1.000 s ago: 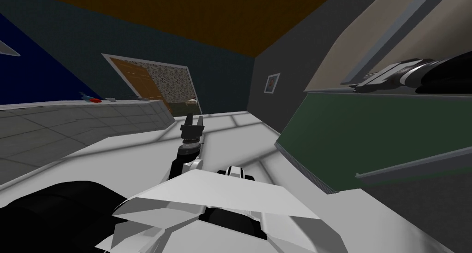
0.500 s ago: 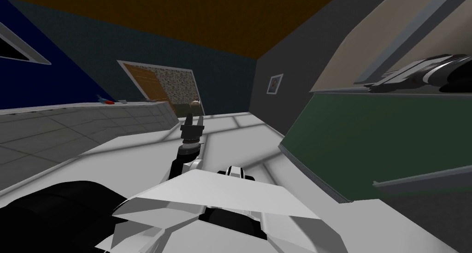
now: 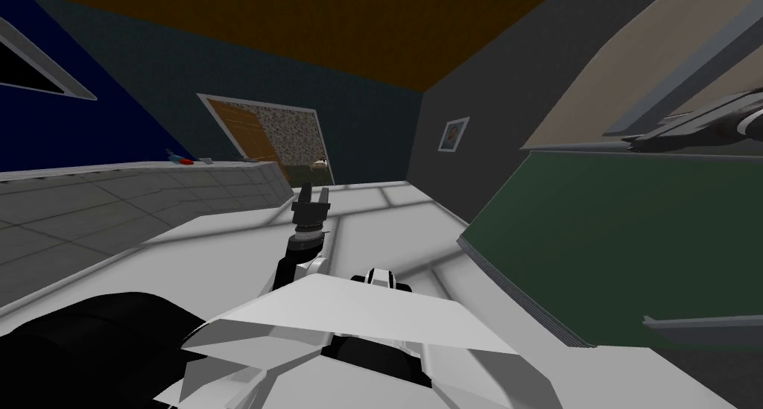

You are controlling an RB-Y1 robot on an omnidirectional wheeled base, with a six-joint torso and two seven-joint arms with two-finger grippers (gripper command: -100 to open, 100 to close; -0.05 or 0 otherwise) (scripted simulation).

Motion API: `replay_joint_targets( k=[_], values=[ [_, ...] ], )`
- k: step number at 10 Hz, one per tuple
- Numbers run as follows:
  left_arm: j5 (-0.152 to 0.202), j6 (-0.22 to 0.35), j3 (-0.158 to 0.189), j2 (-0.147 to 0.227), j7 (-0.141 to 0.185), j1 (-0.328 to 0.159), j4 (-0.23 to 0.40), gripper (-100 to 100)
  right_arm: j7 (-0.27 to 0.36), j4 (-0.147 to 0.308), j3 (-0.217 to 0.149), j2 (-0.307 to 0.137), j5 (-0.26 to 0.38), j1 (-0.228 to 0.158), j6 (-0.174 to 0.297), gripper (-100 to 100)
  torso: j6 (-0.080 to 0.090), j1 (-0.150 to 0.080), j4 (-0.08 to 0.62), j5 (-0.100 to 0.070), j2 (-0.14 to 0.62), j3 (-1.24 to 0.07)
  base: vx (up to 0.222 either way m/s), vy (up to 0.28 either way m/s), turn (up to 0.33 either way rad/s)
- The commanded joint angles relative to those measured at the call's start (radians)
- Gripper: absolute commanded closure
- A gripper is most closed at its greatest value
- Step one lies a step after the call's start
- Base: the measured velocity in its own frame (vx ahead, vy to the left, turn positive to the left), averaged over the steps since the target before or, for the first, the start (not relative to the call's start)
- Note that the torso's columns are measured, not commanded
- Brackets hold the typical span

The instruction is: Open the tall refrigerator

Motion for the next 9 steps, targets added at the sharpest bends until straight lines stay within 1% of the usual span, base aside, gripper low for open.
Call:
replay_joint_targets(
  k=[1, 3, 4, 5, 6, 7, 8, 9],
  values=[
    [0.000, 0.000, 0.000, 0.000, 0.000, 0.000, 0.000, 0, 0.030, 0.041, -0.046, -0.014, -0.028, 0.034, -0.004, 100, 0.001, 0.000, 0.000, 0.001, 0.000, 0.000, -0.012, -0.017, 0.002],
    [0.000, 0.000, 0.000, 0.000, 0.000, 0.000, 0.000, 0, 0.030, 0.041, -0.046, -0.014, -0.028, 0.034, -0.004, 100, 0.002, 0.003, 0.000, 0.001, -0.003, -0.001, -0.011, -0.014, 0.001],
    [0.000, 0.000, 0.000, 0.000, 0.000, 0.000, 0.000, 0, 0.033, 0.084, -0.027, -0.003, -0.025, 0.044, -0.018, 100, 0.002, 0.004, 0.000, 0.002, -0.004, -0.002, 0.101, 0.129, 0.223],
    [0.000, 0.000, 0.000, 0.000, 0.000, 0.000, 0.000, 0, 0.033, 0.104, -0.027, -0.003, -0.025, 0.044, -0.018, 100, -0.001, 0.011, -0.004, 0.000, -0.011, -0.005, 0.102, 0.165, 0.131],
    [0.000, 0.000, 0.000, 0.000, 0.000, 0.000, 0.000, 0, 0.033, 0.114, -0.027, -0.003, -0.025, 0.044, -0.018, 100, 0.000, 0.011, -0.005, 0.000, -0.010, -0.005, 0.046, 0.107, -0.007],
    [0.000, 0.000, 0.000, 0.000, 0.000, 0.000, 0.000, 0, 0.035, 0.143, -0.008, 0.008, -0.023, 0.054, -0.033, 100, 0.000, 0.005, -0.002, 0.002, -0.004, -0.003, 0.108, 0.169, 0.248],
    [0.000, 0.000, 0.000, 0.000, 0.000, 0.000, 0.000, 0, 0.035, 0.181, -0.008, 0.008, -0.023, 0.054, -0.033, 100, -0.004, 0.007, -0.004, 0.000, -0.007, -0.004, 0.111, 0.161, 0.142],
    [0.000, 0.000, 0.000, 0.000, 0.000, 0.000, 0.000, 0, 0.038, 0.215, 0.012, 0.019, -0.020, 0.064, -0.047, 100, -0.002, 0.005, -0.003, 0.002, -0.007, -0.005, 0.140, 0.204, 0.241]
  ],
)
